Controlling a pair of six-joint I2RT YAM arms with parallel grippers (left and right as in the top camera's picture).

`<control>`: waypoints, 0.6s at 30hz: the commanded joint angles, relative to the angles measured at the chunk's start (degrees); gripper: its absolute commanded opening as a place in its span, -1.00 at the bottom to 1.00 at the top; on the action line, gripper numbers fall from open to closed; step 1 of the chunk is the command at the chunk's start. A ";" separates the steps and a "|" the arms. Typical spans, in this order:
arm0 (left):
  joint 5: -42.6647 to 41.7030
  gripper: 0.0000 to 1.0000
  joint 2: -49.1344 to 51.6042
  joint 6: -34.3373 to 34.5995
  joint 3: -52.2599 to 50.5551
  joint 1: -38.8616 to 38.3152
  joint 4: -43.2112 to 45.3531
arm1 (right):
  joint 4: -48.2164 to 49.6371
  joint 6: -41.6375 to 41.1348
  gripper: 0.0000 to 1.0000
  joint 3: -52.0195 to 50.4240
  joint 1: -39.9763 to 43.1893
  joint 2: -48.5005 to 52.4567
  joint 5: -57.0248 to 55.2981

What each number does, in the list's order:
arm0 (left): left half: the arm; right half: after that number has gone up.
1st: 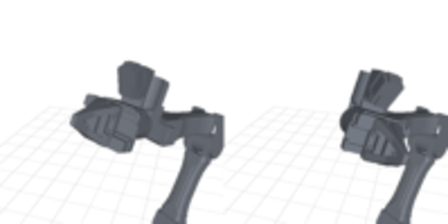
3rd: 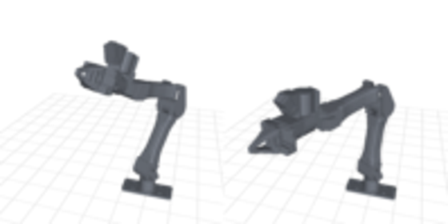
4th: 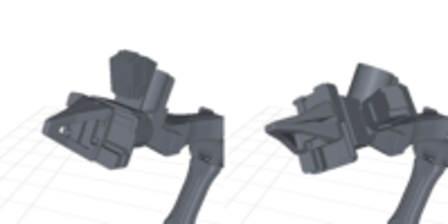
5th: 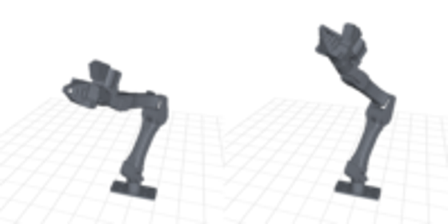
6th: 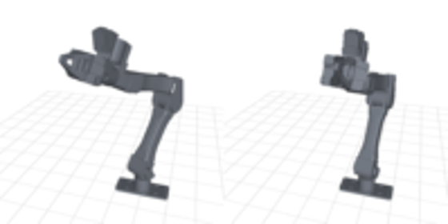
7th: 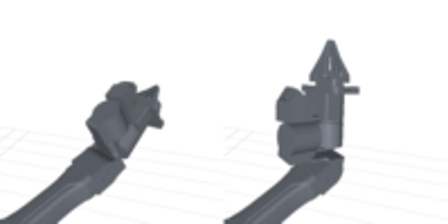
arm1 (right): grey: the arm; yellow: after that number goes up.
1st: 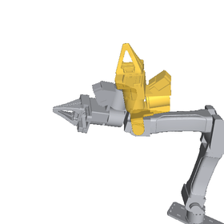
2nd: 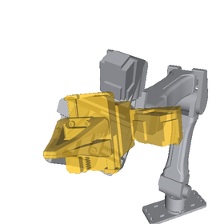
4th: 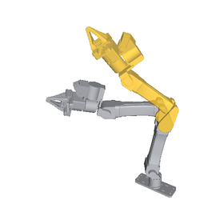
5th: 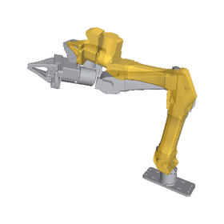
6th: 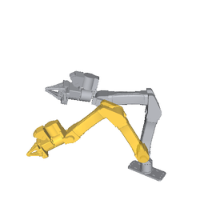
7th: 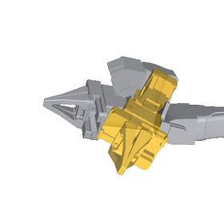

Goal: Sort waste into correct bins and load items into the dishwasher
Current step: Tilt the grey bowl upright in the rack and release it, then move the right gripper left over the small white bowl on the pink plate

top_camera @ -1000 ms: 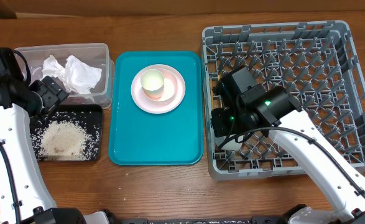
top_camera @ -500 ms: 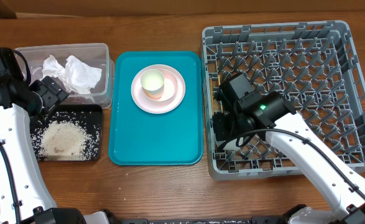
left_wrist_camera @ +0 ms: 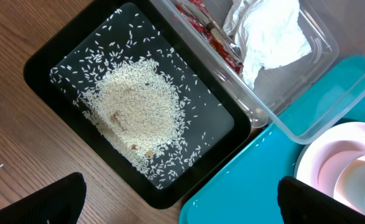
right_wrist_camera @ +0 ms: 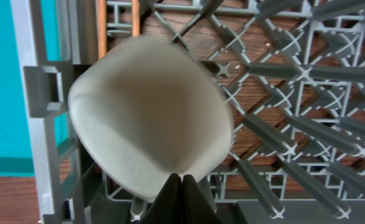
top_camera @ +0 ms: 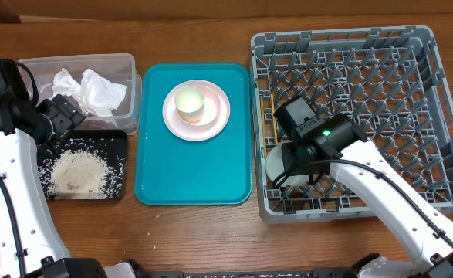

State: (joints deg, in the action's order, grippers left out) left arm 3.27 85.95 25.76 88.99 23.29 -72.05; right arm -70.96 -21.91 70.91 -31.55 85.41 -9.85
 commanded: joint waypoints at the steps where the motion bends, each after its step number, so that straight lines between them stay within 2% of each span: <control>1: 0.13 1.00 0.20 -0.44 0.85 -0.11 0.09 | 0.33 -1.03 -0.90 2.47 -0.15 -0.44 -1.38; 11: 0.13 1.00 0.20 -0.44 0.85 -0.09 0.09 | 1.31 -0.15 -0.80 18.32 -0.22 -0.44 8.74; 16: 0.13 1.00 0.20 -0.46 0.85 -0.11 0.09 | 6.32 4.48 -0.80 21.75 -0.28 -0.44 18.38; 17: 0.13 0.99 0.20 -0.44 0.85 -0.11 0.09 | 7.91 5.97 -0.72 21.75 -0.26 -0.44 22.36; 18: 0.13 1.00 0.20 -0.44 0.85 -0.11 0.09 | 10.14 8.11 -0.56 21.73 -0.26 -0.44 28.41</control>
State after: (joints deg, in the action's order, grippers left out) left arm 3.27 85.95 25.76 88.99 23.29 -72.03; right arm -64.16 -19.35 91.18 -31.55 85.47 3.97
